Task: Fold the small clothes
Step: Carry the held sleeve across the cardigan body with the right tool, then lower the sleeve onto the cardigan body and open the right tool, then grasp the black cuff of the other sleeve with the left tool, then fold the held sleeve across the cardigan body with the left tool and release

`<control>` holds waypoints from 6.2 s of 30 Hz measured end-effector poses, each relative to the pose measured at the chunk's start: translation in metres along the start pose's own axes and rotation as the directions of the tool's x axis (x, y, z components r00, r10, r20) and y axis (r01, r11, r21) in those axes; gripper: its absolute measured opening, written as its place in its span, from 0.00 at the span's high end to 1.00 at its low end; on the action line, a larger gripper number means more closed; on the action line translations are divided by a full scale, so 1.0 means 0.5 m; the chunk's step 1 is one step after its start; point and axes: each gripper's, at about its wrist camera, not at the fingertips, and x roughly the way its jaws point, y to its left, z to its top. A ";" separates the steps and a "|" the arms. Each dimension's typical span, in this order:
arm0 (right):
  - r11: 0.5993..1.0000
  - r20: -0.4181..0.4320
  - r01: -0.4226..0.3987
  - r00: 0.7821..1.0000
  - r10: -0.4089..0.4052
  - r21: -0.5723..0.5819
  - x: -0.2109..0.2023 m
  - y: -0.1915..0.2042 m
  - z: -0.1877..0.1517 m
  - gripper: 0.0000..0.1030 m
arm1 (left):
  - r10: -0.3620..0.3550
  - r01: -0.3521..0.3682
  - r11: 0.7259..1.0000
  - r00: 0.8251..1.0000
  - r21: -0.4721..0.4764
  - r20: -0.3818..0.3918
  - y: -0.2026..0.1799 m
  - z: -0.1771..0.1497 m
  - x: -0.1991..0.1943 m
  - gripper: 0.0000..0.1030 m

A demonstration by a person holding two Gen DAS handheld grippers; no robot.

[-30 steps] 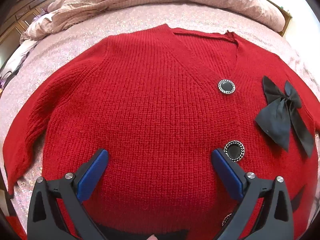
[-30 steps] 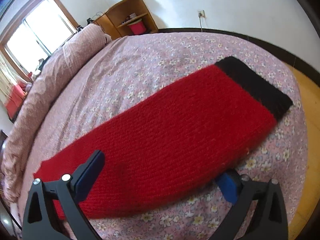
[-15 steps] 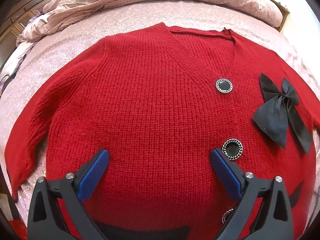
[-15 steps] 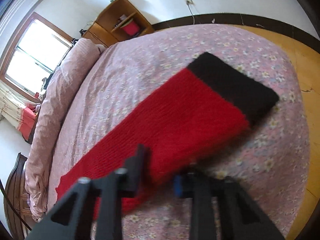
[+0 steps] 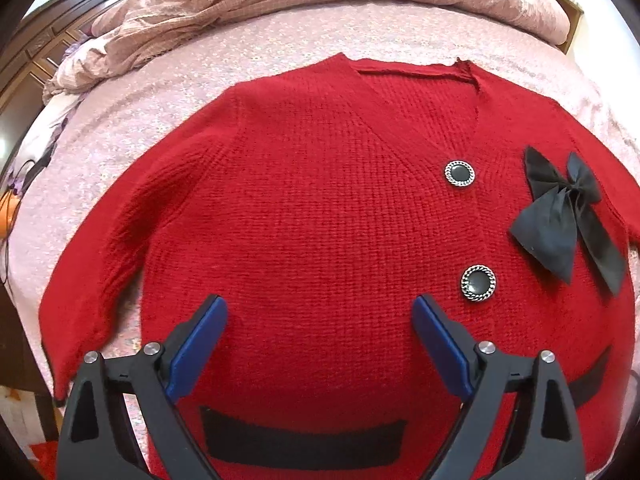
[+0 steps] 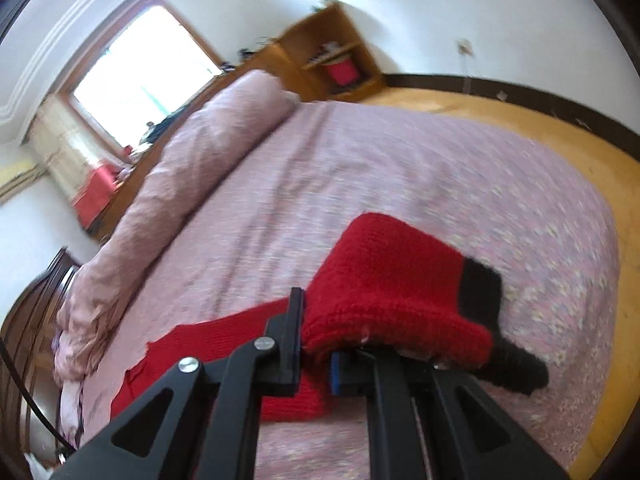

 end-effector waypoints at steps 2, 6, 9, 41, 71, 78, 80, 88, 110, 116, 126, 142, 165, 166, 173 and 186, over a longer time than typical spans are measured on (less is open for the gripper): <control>0.999 0.002 -0.026 1.000 0.026 -0.041 -0.012 0.031 0.001 0.90 | -0.001 0.001 1.000 1.000 -0.004 -0.004 0.007 0.001 -0.005 0.13; 0.989 -0.016 -0.108 0.994 0.107 -0.099 -0.015 0.102 -0.001 0.90 | -0.004 0.004 1.000 1.000 -0.014 0.002 0.019 0.003 -0.017 0.13; 0.976 -0.049 -0.184 0.983 0.179 -0.118 0.000 0.150 -0.006 0.90 | -0.005 0.005 1.000 1.000 -0.028 -0.004 0.026 0.003 -0.020 0.13; 0.836 -0.320 -0.483 0.860 0.397 -0.262 0.073 0.560 -0.231 0.90 | 0.029 -0.023 0.990 0.999 -0.137 0.044 0.162 0.001 -0.049 0.14; 0.861 -0.665 -0.462 0.714 0.219 -0.214 0.254 0.615 -0.528 0.42 | 0.020 -0.007 0.985 0.997 -0.174 0.071 0.210 0.006 -0.068 0.14; 0.887 -0.647 -0.416 0.736 0.199 -0.201 0.187 0.547 -0.484 0.42 | -0.023 0.034 0.993 0.995 -0.115 0.097 0.157 0.024 -0.099 0.14; 0.897 -0.625 -0.388 0.760 0.180 -0.214 0.172 0.526 -0.463 0.42 | -0.039 0.047 0.995 0.994 -0.083 0.106 0.130 0.029 -0.109 0.14; 0.948 -0.543 -0.243 0.834 0.096 -0.205 0.152 0.438 -0.383 0.42 | -0.105 0.102 0.994 0.988 0.035 0.116 0.023 0.047 -0.132 0.14; 0.976 -0.498 -0.125 0.867 0.020 -0.178 0.189 0.328 -0.340 0.42 | -0.079 0.080 0.997 0.993 -0.008 0.087 -0.003 0.047 -0.042 0.27; 0.975 -0.504 -0.121 0.864 0.010 -0.189 0.211 0.327 -0.354 0.42 | -0.156 0.168 0.968 0.984 -0.187 0.081 0.093 0.021 -0.037 0.27; 0.961 -0.483 -0.102 0.875 -0.037 -0.257 0.216 0.339 -0.362 0.42 | -0.115 0.148 0.934 0.986 -0.326 0.119 0.192 -0.016 -0.060 0.27; 0.944 -0.419 -0.063 0.904 -0.083 -0.323 0.190 0.358 -0.285 0.42 | -0.194 0.206 0.966 0.977 -0.153 0.092 0.195 0.035 0.004 0.76; 0.902 -0.432 -0.055 0.889 -0.151 -0.428 0.263 0.373 -0.296 0.40 | -0.162 0.184 0.962 0.980 -0.204 0.120 0.212 0.049 0.041 0.79; 0.903 -0.433 -0.056 0.889 -0.150 -0.427 0.263 0.372 -0.296 0.40 | -0.159 0.180 0.963 0.980 -0.202 0.116 0.213 0.047 0.039 0.79; 0.898 -0.430 -0.069 0.892 -0.139 -0.434 0.248 0.373 -0.297 0.40 | -0.136 0.155 0.968 0.985 -0.198 0.106 0.222 0.033 0.028 0.75; 0.903 -0.425 -0.080 0.897 -0.120 -0.422 0.245 0.369 -0.291 0.40 | -0.148 0.171 0.972 0.978 -0.159 0.147 0.203 0.044 0.049 0.94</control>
